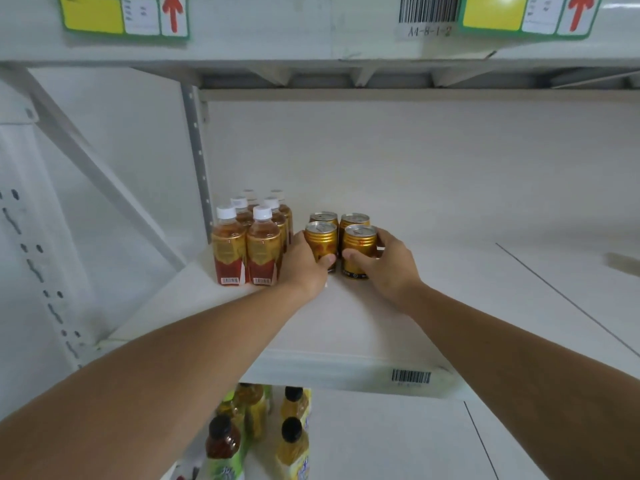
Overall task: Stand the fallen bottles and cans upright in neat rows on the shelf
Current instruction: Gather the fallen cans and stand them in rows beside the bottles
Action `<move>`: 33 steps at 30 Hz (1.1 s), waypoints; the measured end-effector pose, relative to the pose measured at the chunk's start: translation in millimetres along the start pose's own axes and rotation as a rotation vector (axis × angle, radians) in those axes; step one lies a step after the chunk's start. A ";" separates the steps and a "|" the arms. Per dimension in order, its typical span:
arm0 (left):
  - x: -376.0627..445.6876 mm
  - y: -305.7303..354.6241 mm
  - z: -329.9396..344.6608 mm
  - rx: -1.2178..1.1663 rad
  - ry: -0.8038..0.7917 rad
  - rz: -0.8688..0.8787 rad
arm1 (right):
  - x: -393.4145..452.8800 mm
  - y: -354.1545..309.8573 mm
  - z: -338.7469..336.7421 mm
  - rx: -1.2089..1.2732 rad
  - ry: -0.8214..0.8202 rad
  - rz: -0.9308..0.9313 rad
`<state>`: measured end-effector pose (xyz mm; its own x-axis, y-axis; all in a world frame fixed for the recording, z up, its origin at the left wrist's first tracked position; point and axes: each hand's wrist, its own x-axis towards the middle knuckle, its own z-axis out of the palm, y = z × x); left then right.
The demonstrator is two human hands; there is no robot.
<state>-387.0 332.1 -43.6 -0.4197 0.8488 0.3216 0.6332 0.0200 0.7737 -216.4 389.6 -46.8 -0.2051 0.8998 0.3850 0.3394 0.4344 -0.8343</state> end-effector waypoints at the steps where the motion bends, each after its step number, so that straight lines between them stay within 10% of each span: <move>1: 1.1 -1.5 0.1 0.001 -0.011 0.011 | 0.7 1.3 1.6 -0.001 -0.001 0.004; 33: -12.4 -0.6 -4.2 0.032 -0.016 0.032 | -5.9 0.1 16.8 -0.277 0.041 0.011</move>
<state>-384.9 319.3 -45.8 -0.3883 0.8578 0.3368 0.6666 0.0091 0.7454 -230.6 383.7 -55.8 -0.1649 0.9030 0.3967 0.5809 0.4139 -0.7009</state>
